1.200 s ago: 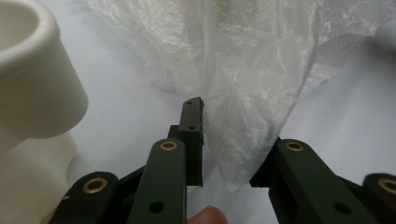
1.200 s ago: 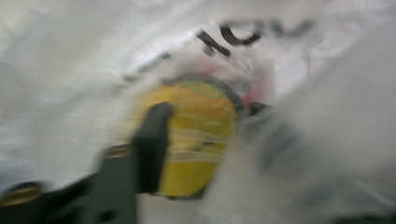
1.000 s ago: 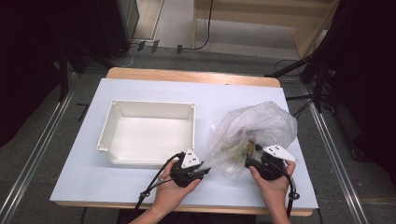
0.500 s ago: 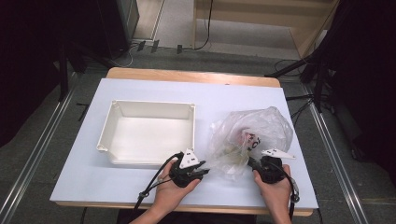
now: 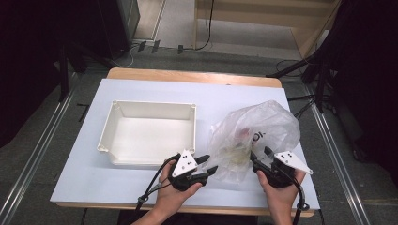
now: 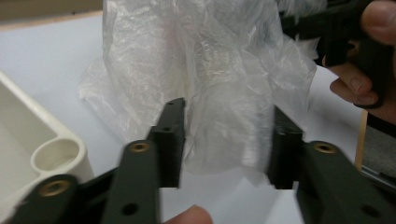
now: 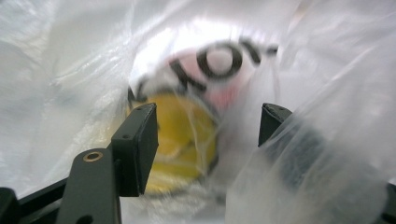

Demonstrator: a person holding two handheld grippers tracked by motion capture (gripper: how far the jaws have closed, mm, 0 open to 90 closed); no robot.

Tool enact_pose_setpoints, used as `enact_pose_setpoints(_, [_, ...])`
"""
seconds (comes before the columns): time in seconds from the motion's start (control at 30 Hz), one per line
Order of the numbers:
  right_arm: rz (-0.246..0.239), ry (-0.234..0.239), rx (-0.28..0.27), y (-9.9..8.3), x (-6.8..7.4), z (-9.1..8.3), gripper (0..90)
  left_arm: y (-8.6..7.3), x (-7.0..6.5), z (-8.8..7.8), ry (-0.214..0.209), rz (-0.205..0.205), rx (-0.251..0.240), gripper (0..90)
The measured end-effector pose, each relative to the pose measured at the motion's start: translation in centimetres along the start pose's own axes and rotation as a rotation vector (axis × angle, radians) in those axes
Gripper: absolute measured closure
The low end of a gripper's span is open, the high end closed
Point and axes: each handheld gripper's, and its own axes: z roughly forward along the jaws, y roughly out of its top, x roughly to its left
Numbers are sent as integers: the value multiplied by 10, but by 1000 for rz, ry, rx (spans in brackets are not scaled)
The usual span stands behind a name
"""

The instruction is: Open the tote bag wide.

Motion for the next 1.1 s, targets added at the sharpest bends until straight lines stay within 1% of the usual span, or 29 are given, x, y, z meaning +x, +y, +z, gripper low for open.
enact_pose_setpoints(0.03, [6,1,-15,4,0,0,411,0,0,0,0,0,0,651])
enact_pose_setpoints(0.07, [18,6,-25,8,0,2,424,-2,5,3,-5,-24,29,694])
enact_pose_setpoints(0.1, [18,6,-25,8,0,2,424,-2,5,3,-5,-24,29,719])
enact_pose_setpoints(0.13, [39,13,-33,12,-2,5,429,-4,7,5,-7,-33,44,719])
enact_pose_setpoints(0.17, [78,13,-60,19,-5,11,441,-5,8,5,-9,-40,47,754])
enact_pose_setpoints(0.2, [78,13,-60,19,-5,11,441,-6,9,6,-12,-49,53,754])
enact_pose_setpoints(0.23, [101,16,-62,24,-6,19,437,-7,10,7,-7,-55,62,771])
enact_pose_setpoints(0.27, [101,16,-62,24,-6,19,437,-7,10,7,-7,-55,62,772])
enact_pose_setpoints(0.3, [106,27,-42,24,-6,29,438,-8,11,8,-7,-54,71,773])
enact_pose_setpoints(0.33, [106,27,-42,24,-6,29,438,-8,11,8,-7,-54,71,773])
enact_pose_setpoints(0.37, [99,21,-33,22,-6,32,462,-9,11,9,-6,-56,74,773])
enact_pose_setpoints(0.4, [90,17,1,17,-6,38,622,-11,12,10,-5,-56,78,769])
enact_pose_setpoints(0.43, [90,17,1,17,-6,38,622,-11,12,10,-5,-56,78,769])
enact_pose_setpoints(0.47, [103,22,-1,13,-11,35,806,-13,13,11,0,-60,85,769])
enact_pose_setpoints(0.53, [122,57,-12,10,-16,30,900,-15,14,12,-1,-62,85,767])
enact_pose_setpoints(0.57, [111,53,-1,9,-17,29,900,-16,15,12,4,-70,85,767])
enact_pose_setpoints(0.63, [83,47,32,6,-17,28,900,-17,16,11,6,-75,80,767])
enact_pose_setpoints(0.7, [54,33,70,1,-15,28,900,-17,17,10,19,-68,76,761])
enact_pose_setpoints(0.77, [47,20,123,-4,-14,30,900,-18,18,10,28,-78,71,756])
enact_pose_setpoints(0.8, [47,20,123,-4,-14,30,900,-18,18,10,28,-78,71,755])
enact_pose_setpoints(0.83, [36,-8,212,-13,-17,36,900,-19,19,11,31,-83,66,754])
enact_pose_setpoints(0.9, [60,-22,284,-20,-21,39,900,-19,17,11,40,-71,65,754])
enact_pose_setpoints(0.93, [60,-22,284,-20,-21,39,900,-19,17,11,40,-71,65,754])
enact_pose_setpoints(0.97, [66,-21,316,-22,-24,41,900,-20,16,12,43,-64,65,754])
enact_pose_setpoints(1.0, [66,-27,326,-23,-27,38,900,-20,13,12,45,-51,66,754])
enact_pose_setpoints(1.03, [66,-27,326,-23,-27,38,900,-20,13,12,45,-51,66,754])
enact_pose_setpoints(1.07, [51,-50,302,-21,-26,31,838,-21,12,12,51,-40,69,755])
enact_pose_setpoints(1.1, [52,-63,282,-21,-25,27,753,-21,12,12,51,-40,69,755])
